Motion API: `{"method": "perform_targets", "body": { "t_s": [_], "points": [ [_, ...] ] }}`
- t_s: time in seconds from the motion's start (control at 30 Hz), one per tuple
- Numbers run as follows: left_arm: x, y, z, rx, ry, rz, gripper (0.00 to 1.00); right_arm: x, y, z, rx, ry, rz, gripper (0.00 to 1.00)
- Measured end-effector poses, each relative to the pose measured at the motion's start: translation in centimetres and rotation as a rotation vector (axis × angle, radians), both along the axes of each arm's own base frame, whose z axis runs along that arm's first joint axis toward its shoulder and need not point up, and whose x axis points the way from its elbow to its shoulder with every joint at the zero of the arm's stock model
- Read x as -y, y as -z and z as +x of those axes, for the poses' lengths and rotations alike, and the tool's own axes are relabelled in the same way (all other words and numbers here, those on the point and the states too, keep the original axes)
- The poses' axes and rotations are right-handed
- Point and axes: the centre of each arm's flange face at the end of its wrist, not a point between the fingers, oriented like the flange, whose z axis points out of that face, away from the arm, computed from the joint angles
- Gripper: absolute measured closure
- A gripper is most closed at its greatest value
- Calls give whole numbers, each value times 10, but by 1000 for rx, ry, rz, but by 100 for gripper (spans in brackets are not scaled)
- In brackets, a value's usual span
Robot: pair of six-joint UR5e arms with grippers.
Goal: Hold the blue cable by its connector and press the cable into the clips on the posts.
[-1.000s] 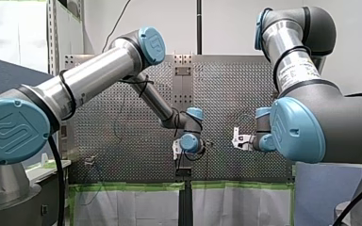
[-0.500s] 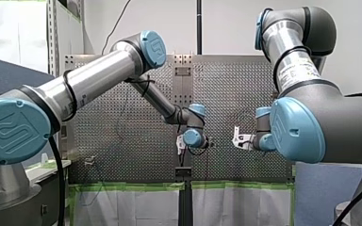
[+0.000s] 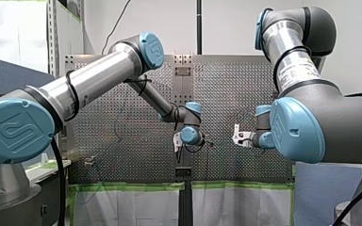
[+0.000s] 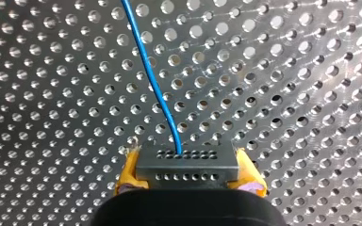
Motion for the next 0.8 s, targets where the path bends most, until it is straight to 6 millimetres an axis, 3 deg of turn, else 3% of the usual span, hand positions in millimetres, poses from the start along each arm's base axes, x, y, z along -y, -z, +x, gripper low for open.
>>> {"method": "perform_targets", "body": {
  "t_s": [0.43, 0.5, 0.53, 0.57, 0.6, 0.63, 0.67, 0.7, 0.73, 0.8],
  "points": [
    [-5, -13, 15, 1, -13, 12, 100, 11, -9, 2, 9, 1, -15, 100],
    [-4, -13, 14, 4, -9, 23, 96, 11, -10, 2, 9, 1, -16, 100],
    [-3, -13, 14, 5, -8, 28, 70, 11, -10, 2, 9, 1, -17, 100],
    [-2, -13, 13, 7, -7, 33, 52, 12, -10, 2, 9, 1, -17, 100],
    [-2, -13, 12, 8, -7, 39, 52, 12, -10, 2, 9, 0, -18, 100],
    [-1, -14, 11, 9, -8, 44, 29, 12, -10, 2, 10, 0, -17, 100],
    [-1, -14, 10, 10, -11, 54, 16, 12, -10, 2, 11, 0, -17, 100],
    [0, -13, 9, 11, -14, 63, 16, 12, -10, 2, 12, 0, -17, 100],
    [0, -14, 8, 13, -18, 72, 2, 12, -10, 2, 14, 1, -17, 100],
    [0, -13, 6, 15, -28, 94, 2, 12, -11, 2, 16, 1, -17, 100]
  ]
}}
